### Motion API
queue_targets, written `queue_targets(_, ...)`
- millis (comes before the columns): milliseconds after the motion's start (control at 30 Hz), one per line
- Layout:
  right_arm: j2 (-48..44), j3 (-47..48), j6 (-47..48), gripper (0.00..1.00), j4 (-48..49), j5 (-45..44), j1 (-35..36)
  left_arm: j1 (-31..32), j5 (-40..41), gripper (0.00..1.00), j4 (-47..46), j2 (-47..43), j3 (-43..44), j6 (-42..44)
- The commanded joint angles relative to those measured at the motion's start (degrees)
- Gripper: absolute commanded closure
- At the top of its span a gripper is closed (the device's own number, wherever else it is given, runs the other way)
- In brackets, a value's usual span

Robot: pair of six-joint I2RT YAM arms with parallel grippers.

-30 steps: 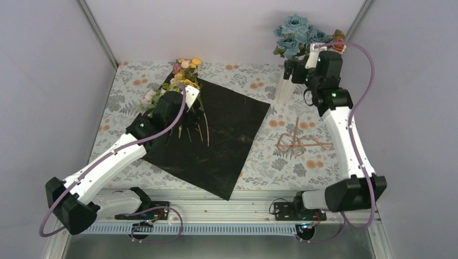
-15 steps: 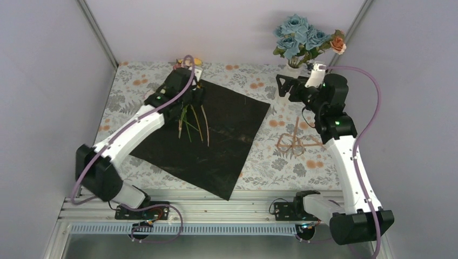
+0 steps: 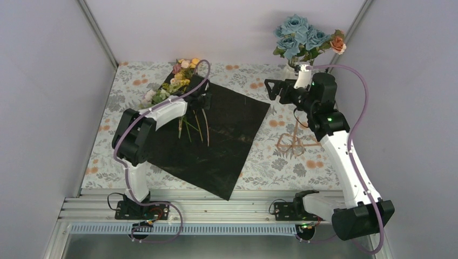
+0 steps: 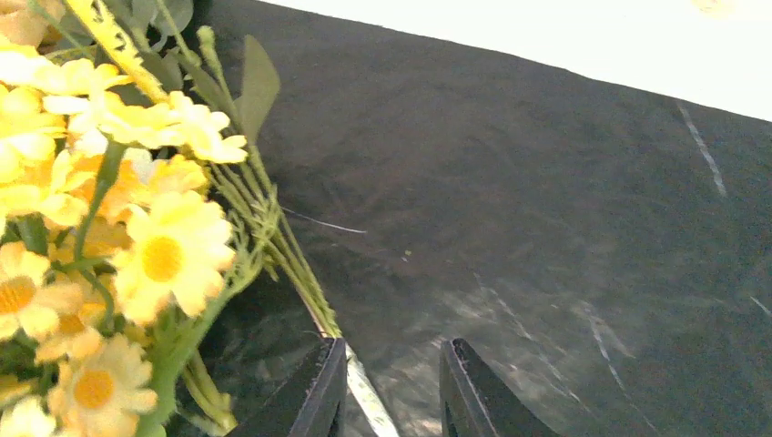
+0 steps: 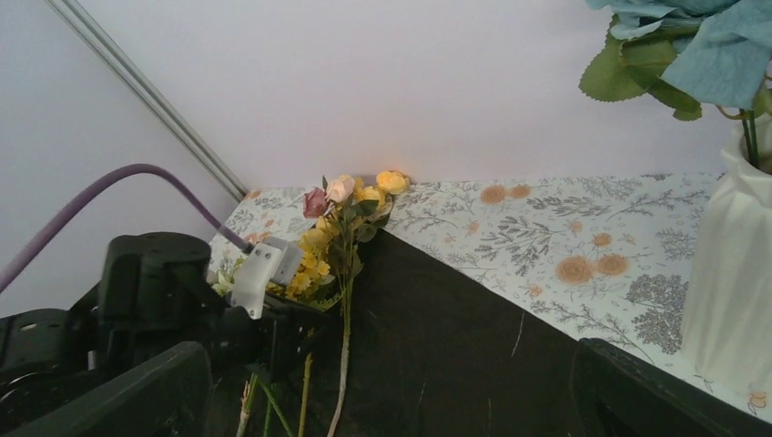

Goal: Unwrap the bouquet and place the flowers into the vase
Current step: Pick up the fake flower from the wrapping paper.

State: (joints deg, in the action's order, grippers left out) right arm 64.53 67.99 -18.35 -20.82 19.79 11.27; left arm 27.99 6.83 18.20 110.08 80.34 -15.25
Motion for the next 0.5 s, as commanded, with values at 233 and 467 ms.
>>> queue_targets(233, -1.07, 1.29, 1.18, 0.01, -0.93, -2.0, 1.74, -2.92, -1.01, 0.78, -7.14, 7.7, 2.65, -4.23)
queue_targets(467, -1.54, 1.95, 1.15, 0.0, -0.69, 0.31, 2.0, -4.28, -1.7, 0.77, -6.17, 11.56, 4.0, -5.79)
